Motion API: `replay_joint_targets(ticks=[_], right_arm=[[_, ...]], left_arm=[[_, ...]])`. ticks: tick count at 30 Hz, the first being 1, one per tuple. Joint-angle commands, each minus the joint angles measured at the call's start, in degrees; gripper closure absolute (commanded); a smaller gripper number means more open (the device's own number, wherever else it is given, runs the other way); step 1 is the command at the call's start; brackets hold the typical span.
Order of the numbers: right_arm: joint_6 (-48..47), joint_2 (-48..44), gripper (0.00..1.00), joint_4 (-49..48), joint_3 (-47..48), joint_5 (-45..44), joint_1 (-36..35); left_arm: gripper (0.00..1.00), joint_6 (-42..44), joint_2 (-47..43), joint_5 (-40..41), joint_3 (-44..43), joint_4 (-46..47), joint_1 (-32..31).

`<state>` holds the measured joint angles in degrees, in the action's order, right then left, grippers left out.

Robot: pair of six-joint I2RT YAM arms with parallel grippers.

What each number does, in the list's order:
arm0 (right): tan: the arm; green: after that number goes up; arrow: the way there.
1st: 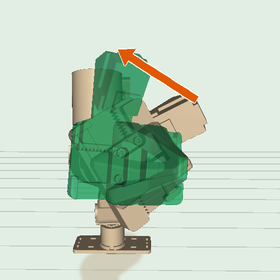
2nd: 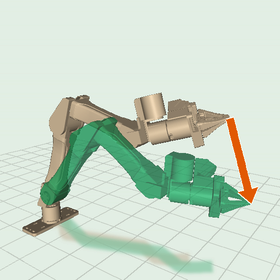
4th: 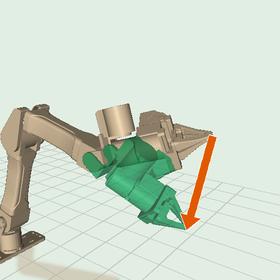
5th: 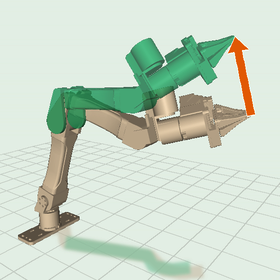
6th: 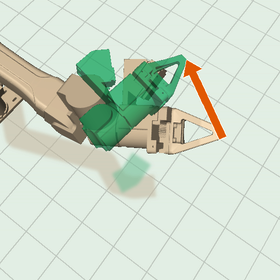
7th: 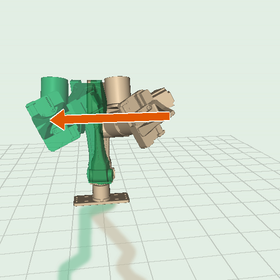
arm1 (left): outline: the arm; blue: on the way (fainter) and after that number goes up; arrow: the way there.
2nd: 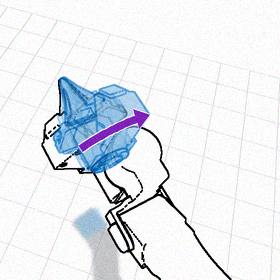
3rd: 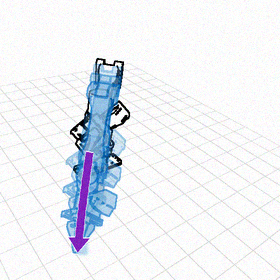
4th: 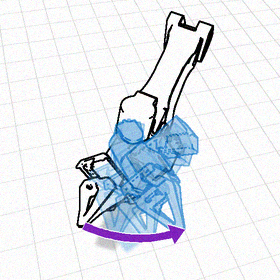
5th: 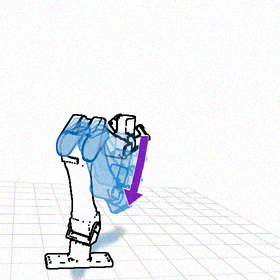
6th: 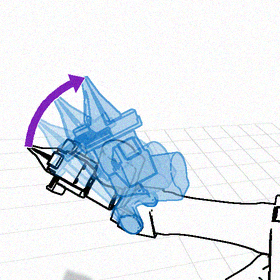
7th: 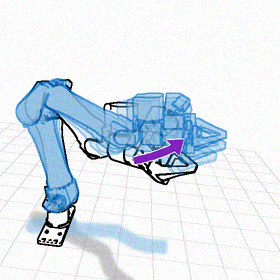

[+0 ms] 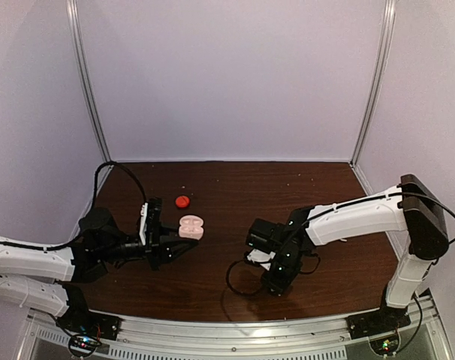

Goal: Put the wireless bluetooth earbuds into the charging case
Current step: Place the left earbud at the center of the board, then pick up the left earbud from the center of the board.

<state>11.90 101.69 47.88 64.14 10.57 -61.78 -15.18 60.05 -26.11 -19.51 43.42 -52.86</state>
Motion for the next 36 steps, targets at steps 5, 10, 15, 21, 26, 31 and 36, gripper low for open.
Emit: replay_joint_targets(ticks=[5, 10, 15, 21, 26, 31, 36], right_arm=[[-0.9, 3.3, 0.61, 3.1, 3.2, -0.9, -0.7], [-1.0, 4.2, 0.67, 3.3, 3.3, -0.6, -0.7], [-1.2, 4.5, 0.73, 3.5, 3.8, -0.6, -0.7], [-1.1, 3.8, 0.78, 3.1, 4.6, -0.6, -0.7], [-0.3, 0.3, 0.81, 0.2, 6.0, -1.2, -0.6], [0.5, -3.5, 0.86, -2.6, 5.4, -3.4, 0.0], [-0.1, -5.3, 0.89, -3.1, 5.4, -4.3, 0.4]], left_arm=[[1.0, -0.3, -1.3, 0.3, 1.0, 3.4, 0.3], [1.0, -0.1, -1.6, 0.6, 1.4, 3.4, 0.4], [1.0, 0.1, -1.8, 0.9, 1.6, 3.4, 0.4], [1.0, -0.1, -1.6, 1.2, 1.6, 3.6, 0.5], [1.0, -0.8, -1.3, 1.4, 1.5, 4.0, 0.9], [1.0, -1.0, -1.1, 2.0, 1.2, 4.0, 1.1], [1.0, -1.0, -0.4, 2.3, 0.6, 3.7, 1.1]])
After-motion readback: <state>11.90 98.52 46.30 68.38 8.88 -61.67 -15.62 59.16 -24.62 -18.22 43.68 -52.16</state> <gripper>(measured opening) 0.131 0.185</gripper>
